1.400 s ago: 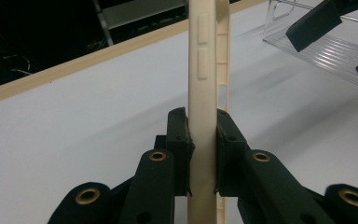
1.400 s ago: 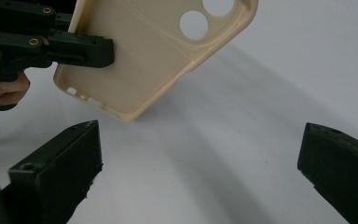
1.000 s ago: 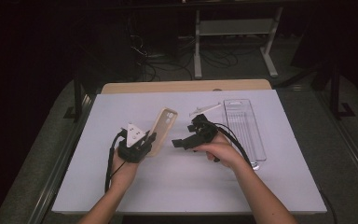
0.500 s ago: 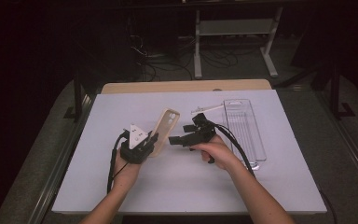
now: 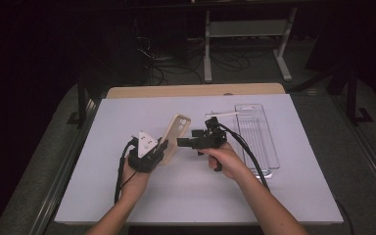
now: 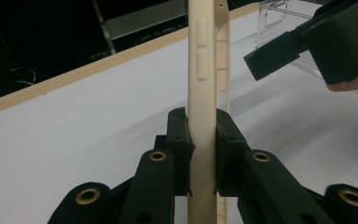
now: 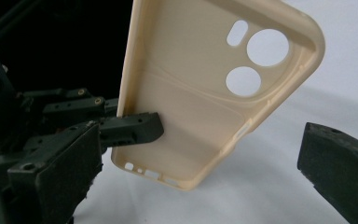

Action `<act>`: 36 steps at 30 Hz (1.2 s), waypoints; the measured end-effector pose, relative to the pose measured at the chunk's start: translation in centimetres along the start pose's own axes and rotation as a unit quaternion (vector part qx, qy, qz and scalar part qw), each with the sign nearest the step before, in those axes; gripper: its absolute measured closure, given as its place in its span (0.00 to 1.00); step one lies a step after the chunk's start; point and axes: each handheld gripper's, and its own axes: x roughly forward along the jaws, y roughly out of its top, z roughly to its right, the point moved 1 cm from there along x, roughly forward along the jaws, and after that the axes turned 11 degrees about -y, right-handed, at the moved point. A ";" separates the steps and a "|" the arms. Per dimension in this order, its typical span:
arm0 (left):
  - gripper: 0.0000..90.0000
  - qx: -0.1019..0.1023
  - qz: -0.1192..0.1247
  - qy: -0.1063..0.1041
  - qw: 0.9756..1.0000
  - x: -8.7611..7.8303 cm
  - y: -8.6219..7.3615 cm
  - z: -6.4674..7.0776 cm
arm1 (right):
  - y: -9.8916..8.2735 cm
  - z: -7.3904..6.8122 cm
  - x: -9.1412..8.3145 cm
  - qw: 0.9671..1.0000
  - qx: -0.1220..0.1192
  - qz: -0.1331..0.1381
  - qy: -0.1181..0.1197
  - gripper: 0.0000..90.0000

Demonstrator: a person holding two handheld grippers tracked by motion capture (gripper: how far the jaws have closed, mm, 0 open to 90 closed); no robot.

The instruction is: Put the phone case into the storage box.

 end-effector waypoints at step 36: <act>0.88 0.021 0.009 -0.014 1.000 1.0 0.4 2.4 | -0.3 0.1 0.6 0.994 0.101 0.050 0.013 0.00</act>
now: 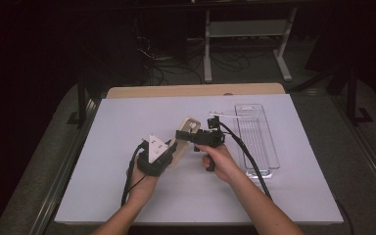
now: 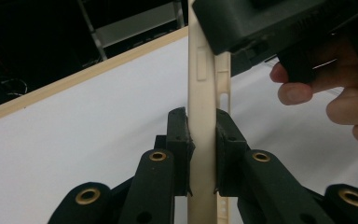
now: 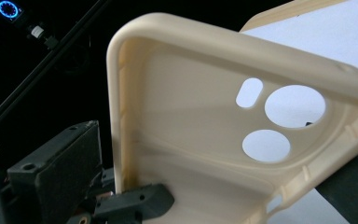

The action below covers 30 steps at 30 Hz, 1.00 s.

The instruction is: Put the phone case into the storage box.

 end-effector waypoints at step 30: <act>0.85 0.004 0.003 -0.020 1.000 0.5 0.0 1.1 | -0.3 0.0 0.3 1.000 -0.010 0.001 -0.022 0.06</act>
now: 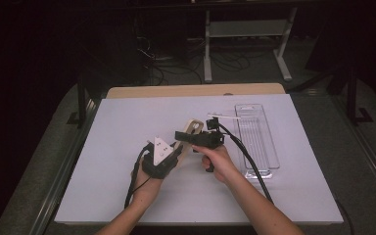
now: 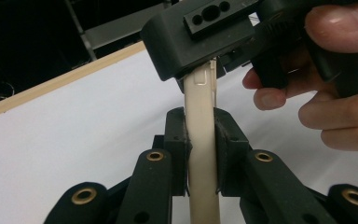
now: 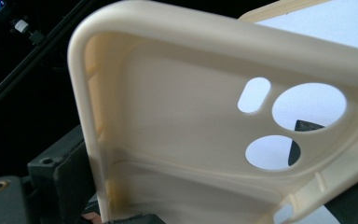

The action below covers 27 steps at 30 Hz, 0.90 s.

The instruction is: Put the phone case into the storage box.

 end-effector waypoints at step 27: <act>0.31 -0.028 -0.025 -0.093 0.995 -0.8 0.4 -1.6 | 0.3 0.1 -0.6 1.000 -0.022 -0.002 -0.021 0.09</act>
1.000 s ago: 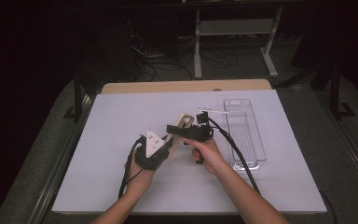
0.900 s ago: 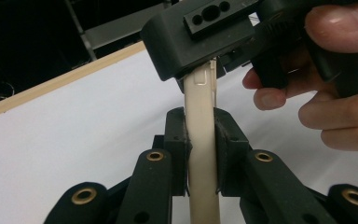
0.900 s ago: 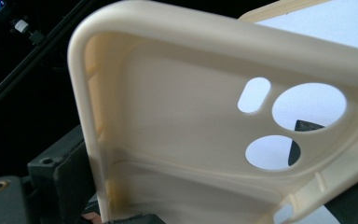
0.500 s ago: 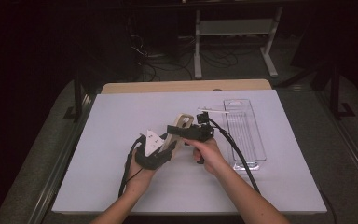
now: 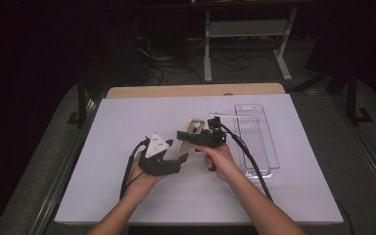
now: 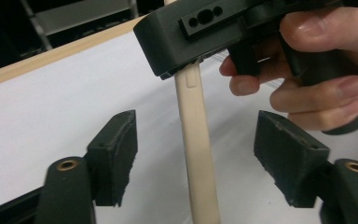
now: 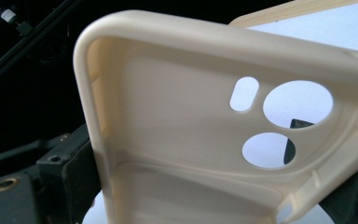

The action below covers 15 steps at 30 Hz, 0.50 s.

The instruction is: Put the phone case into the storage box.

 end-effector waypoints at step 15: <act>0.17 0.029 -0.024 -0.066 0.997 -1.6 -0.5 -1.3 | 0.1 0.1 -0.1 1.000 -0.016 0.004 -0.006 0.09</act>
